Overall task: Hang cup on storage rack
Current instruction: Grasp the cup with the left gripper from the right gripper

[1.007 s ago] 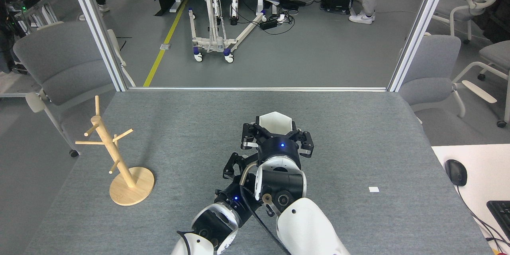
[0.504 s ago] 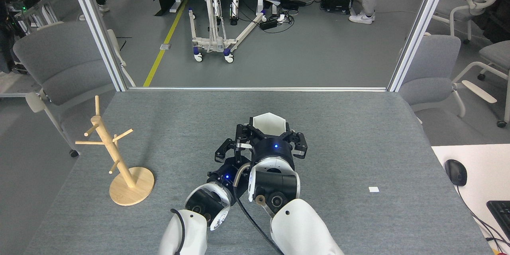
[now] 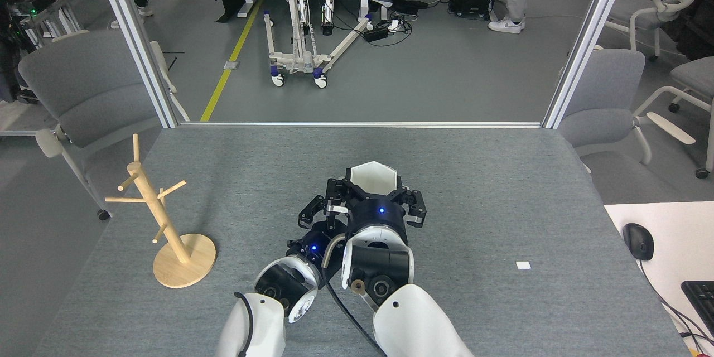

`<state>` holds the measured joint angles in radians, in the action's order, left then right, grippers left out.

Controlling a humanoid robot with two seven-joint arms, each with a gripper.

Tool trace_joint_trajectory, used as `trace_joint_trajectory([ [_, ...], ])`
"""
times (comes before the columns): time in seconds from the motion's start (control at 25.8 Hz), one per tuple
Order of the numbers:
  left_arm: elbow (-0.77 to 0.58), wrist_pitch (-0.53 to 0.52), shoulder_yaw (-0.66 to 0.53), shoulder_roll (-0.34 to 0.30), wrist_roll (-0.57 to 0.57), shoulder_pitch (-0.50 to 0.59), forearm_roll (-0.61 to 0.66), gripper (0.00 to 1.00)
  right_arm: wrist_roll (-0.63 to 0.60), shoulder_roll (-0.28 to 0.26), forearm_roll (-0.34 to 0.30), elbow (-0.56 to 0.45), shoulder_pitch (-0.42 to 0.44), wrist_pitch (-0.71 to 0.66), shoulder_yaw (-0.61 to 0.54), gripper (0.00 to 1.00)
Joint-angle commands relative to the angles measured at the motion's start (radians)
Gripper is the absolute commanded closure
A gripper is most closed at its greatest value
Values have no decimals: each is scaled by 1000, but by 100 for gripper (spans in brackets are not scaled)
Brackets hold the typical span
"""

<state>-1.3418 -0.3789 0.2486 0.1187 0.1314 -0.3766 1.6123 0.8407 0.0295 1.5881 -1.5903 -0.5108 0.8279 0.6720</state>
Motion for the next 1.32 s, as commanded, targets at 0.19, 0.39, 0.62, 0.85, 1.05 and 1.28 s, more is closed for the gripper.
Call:
trace_joint_trajectory([
  [0.19,-57,-61,-2,-4,40,13,0,100,12,36,-3,19,0,63,77,100],
  [0.39,-57,-63,-2,-4,47,12,-2,100,12,46,-7,35,-2,63,77,100],
  [0.62,-56,-60,-8,-24,47,15,-2,100,12,55,-11,76,-12,62,66,0],
  [0.85,-59,-58,-58,-37,37,51,0,100,-2,76,-14,84,-12,51,60,0],
  [1.05,-114,-54,-75,-70,33,140,0,100,-58,102,-14,82,-12,53,60,0],
  [1.28,-195,-52,-98,-82,11,277,3,100,-232,106,-14,81,-12,53,58,0],
])
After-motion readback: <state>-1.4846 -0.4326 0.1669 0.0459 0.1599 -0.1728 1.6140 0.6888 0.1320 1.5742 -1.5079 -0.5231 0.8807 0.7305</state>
